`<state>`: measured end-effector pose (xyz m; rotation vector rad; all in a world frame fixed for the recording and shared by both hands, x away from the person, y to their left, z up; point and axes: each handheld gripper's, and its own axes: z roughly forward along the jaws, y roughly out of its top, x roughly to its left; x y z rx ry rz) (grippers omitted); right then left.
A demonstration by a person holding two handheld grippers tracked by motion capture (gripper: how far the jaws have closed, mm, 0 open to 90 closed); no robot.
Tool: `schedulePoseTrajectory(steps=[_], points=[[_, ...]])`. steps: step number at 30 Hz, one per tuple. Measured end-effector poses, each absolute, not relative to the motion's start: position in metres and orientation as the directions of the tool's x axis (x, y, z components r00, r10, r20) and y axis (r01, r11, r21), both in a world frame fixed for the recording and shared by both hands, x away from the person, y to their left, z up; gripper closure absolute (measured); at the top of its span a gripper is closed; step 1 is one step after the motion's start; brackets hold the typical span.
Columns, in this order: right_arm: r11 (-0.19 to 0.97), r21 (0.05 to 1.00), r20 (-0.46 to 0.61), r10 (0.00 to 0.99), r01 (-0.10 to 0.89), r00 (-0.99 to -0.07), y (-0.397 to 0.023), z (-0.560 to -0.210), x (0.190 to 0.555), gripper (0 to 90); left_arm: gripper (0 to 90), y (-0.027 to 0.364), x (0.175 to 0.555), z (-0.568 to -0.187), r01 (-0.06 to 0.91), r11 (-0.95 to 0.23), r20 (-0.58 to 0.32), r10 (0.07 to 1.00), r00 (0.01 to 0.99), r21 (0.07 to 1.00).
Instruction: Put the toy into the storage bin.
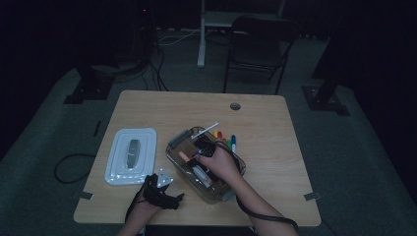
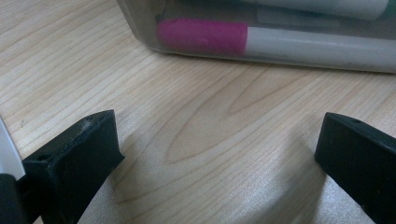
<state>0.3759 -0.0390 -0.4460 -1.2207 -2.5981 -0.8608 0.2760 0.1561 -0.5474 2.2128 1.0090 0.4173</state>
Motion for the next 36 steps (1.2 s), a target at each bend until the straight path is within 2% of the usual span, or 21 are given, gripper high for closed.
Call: schedulePoseTrajectory(steps=[7,17,21,24,31,34,36], points=[[0.545,0.366,0.358,0.666,0.755,-0.654,-0.031,-0.465,0.377,76.4,0.5,0.156,0.276,-0.547,0.547,-0.483,0.015,0.759,0.651,0.683],[0.561,0.342,0.331,0.679,0.754,-0.655,-0.028,-0.474,0.379,76.0,0.5,0.156,0.276,-0.547,0.547,-0.485,0.016,0.758,0.652,0.682],[0.559,0.349,0.349,0.667,0.752,-0.658,-0.03,-0.473,0.379,69.2,0.5,0.156,0.276,-0.547,0.547,-0.485,0.016,0.758,0.652,0.682],[0.552,0.392,0.334,0.66,0.736,-0.673,-0.036,-0.466,0.377,65.8,0.5,0.156,0.276,-0.547,0.547,-0.484,0.016,0.758,0.652,0.683],[0.456,0.538,0.36,0.637,0.71,-0.682,-0.073,-0.42,0.373,59.1,0.5,0.156,0.276,-0.547,0.548,-0.486,0.015,0.758,0.653,0.681],[0.4,0.606,0.337,0.654,0.688,-0.677,-0.097,-0.4,0.375,52.3,0.5,0.156,0.276,-0.547,0.548,-0.485,0.015,0.758,0.652,0.682],[0.355,0.64,0.323,0.681,0.682,-0.657,-0.115,-0.391,0.378,52.0,0.5,0.156,0.276,-0.547,0.548,-0.485,0.015,0.758,0.652,0.682]])
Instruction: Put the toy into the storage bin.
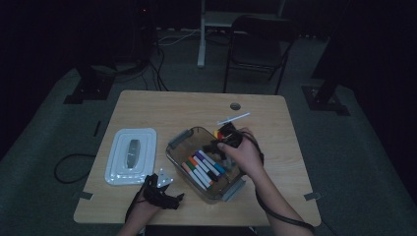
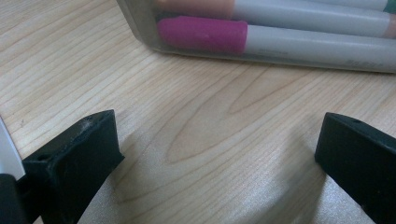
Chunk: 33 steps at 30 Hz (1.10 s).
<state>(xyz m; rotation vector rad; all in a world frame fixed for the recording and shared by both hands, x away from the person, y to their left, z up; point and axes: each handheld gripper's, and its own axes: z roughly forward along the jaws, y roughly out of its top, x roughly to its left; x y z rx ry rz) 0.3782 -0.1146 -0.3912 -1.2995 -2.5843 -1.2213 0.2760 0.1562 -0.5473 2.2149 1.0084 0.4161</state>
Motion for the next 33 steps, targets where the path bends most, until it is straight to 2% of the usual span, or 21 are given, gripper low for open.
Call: schedulePoseTrajectory(steps=[6,13,22,27,33], points=[[0.253,0.671,0.291,0.775,0.697,-0.561,-0.166,-0.392,0.394,51.3,0.5,0.156,0.276,-0.547,0.547,-0.484,0.015,0.759,0.651,0.683],[0.179,0.602,0.302,0.851,0.778,-0.429,-0.198,-0.439,0.415,52.5,0.5,0.156,0.276,-0.547,0.548,-0.486,0.016,0.757,0.653,0.681],[0.172,0.524,0.28,0.89,0.834,-0.359,-0.187,-0.498,0.438,53.8,0.5,0.156,0.276,-0.547,0.547,-0.486,0.016,0.758,0.652,0.682],[0.172,0.501,0.264,0.903,0.848,-0.339,-0.18,-0.511,0.446,54.5,0.5,0.156,0.276,-0.547,0.548,-0.486,0.016,0.757,0.653,0.681],[0.166,0.487,0.237,0.92,0.857,-0.313,-0.183,-0.515,0.449,60.4,0.5,0.156,0.276,-0.547,0.548,-0.486,0.016,0.758,0.653,0.681]])
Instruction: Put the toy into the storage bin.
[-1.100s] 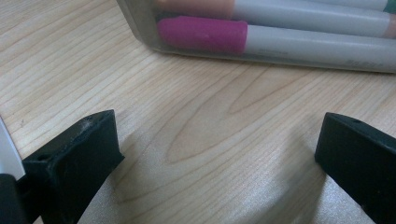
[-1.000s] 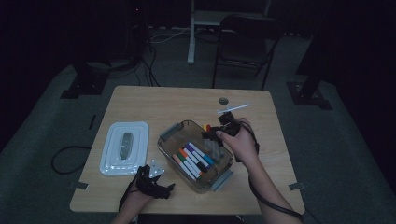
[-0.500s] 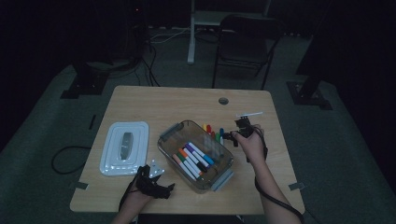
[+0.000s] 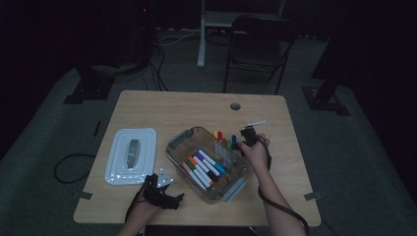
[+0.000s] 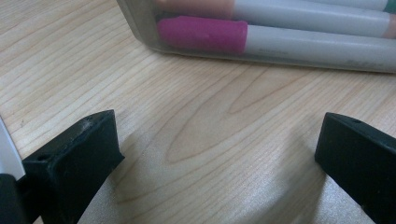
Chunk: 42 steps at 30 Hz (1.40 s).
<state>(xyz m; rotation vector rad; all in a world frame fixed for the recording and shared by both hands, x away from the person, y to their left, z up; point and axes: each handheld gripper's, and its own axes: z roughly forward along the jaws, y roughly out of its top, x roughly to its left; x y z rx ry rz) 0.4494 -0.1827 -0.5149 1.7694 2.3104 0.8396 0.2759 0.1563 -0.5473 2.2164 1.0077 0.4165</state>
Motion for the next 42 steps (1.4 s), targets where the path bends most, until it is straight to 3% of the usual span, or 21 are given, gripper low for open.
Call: schedulePoseTrajectory(steps=[12,20,33,42], points=[[0.126,0.485,0.185,0.952,0.866,-0.242,-0.201,-0.518,0.444,75.7,0.5,0.156,0.276,-0.547,0.548,-0.486,0.016,0.757,0.653,0.681],[0.071,0.47,0.269,0.938,0.88,-0.22,-0.216,-0.512,0.436,76.4,0.5,0.156,0.276,-0.547,0.548,-0.486,0.016,0.757,0.653,0.681],[0.069,0.569,0.331,0.893,0.82,-0.304,-0.239,-0.455,0.408,76.4,0.5,0.156,0.276,-0.547,0.548,-0.486,0.016,0.757,0.653,0.681],[0.085,0.66,0.357,0.839,0.747,-0.411,-0.229,-0.402,0.389,76.4,0.5,0.156,0.276,-0.547,0.548,-0.483,0.015,0.759,0.651,0.683]])
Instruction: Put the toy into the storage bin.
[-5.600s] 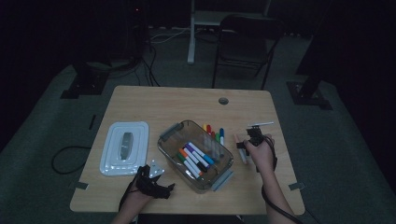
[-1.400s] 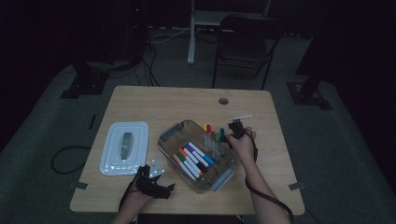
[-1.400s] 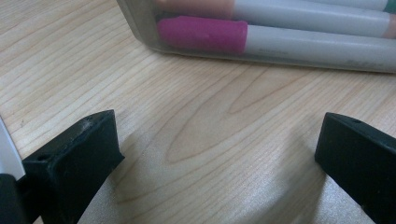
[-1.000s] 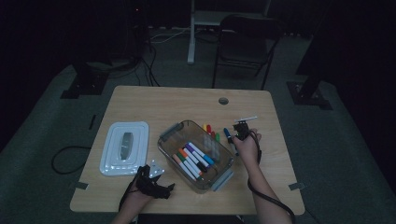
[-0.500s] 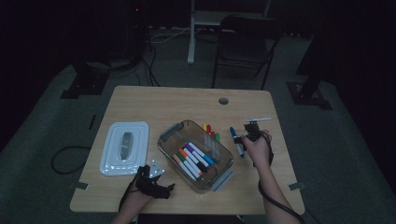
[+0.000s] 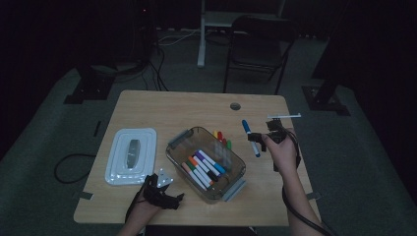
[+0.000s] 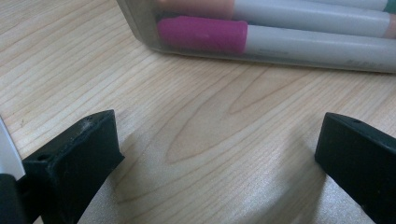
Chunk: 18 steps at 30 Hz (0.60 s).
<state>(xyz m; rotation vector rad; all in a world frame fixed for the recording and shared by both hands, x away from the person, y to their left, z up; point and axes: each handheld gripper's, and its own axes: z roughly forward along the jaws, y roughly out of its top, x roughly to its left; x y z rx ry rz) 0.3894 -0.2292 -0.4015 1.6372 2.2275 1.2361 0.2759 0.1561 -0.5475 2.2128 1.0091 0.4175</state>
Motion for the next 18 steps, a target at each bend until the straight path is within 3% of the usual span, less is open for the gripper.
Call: schedulePoseTrajectory(steps=[7,18], points=[[0.138,0.708,0.373,0.76,0.693,-0.533,-0.2,-0.369,0.371,76.4,0.5,0.156,0.276,-0.547,0.549,-0.484,0.014,0.758,0.652,0.682],[0.262,0.698,0.367,0.669,0.667,-0.647,-0.143,-0.366,0.361,76.4,0.5,0.156,0.276,-0.547,0.549,-0.484,0.014,0.758,0.652,0.681]])
